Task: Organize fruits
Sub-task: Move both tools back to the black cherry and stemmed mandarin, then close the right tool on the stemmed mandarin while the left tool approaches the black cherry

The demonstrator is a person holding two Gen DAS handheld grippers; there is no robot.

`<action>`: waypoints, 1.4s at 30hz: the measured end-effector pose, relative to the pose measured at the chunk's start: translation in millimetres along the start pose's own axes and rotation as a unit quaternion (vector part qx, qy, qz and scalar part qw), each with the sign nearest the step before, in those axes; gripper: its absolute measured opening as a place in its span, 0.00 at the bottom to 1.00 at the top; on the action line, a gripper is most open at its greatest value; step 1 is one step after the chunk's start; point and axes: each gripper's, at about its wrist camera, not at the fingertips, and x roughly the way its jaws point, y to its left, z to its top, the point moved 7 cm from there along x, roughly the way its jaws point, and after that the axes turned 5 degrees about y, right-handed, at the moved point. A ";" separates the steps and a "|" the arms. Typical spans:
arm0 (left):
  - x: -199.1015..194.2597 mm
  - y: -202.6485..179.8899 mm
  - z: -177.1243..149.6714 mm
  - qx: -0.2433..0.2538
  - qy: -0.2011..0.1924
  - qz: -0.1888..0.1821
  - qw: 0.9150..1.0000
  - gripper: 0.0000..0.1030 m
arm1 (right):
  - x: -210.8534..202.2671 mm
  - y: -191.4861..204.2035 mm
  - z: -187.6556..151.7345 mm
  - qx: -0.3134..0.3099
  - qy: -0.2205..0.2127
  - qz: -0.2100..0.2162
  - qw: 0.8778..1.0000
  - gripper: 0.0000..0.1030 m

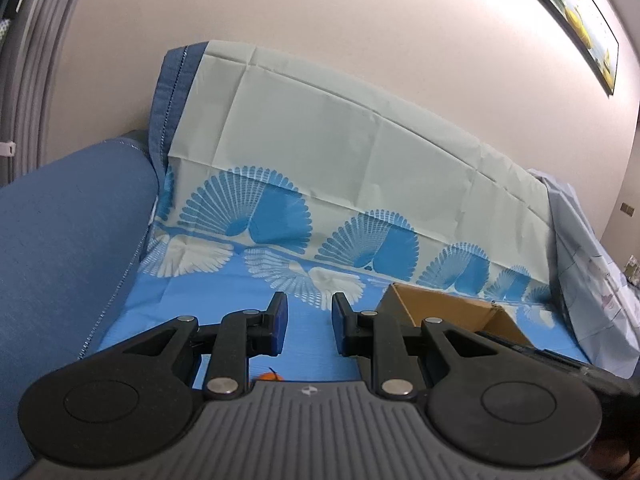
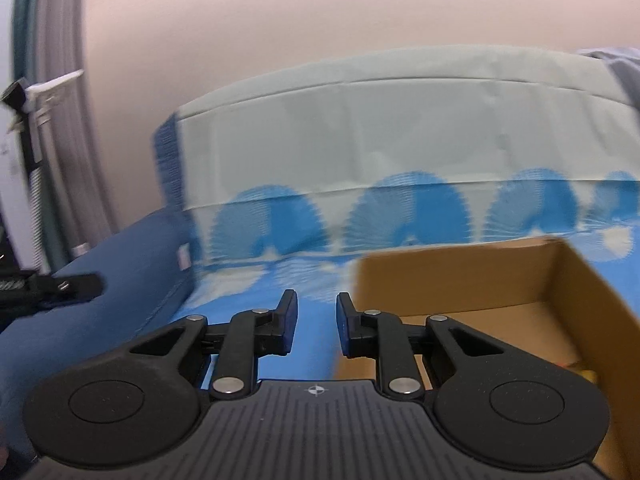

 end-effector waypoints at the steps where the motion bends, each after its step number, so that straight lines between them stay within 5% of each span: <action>1: -0.6 2.0 0.6 -0.001 -0.001 0.004 1.000 0.25 | 2.8 9.4 -2.0 -0.009 0.003 0.008 1.000 0.22; 6: 0.9 11.9 4.0 -0.012 0.004 0.014 1.000 0.25 | 23.1 47.2 -14.2 -0.042 0.037 0.050 0.997 0.22; 11: 4.3 18.9 4.7 -0.014 0.008 0.018 1.000 0.26 | 48.1 68.0 -26.5 -0.067 0.069 0.047 0.994 0.39; 22: 42.7 36.1 0.0 -0.074 0.025 0.020 0.997 0.26 | 91.2 90.9 -45.5 -0.099 0.112 0.043 0.988 0.40; 32: 90.6 91.0 -15.1 -0.180 0.076 0.075 0.978 0.26 | 148.3 100.8 -62.5 -0.094 0.140 0.014 0.986 0.55; 42: 142.6 88.1 -34.7 -0.117 0.132 0.099 0.979 0.26 | 206.0 81.5 -90.4 -0.034 0.212 -0.008 0.977 0.48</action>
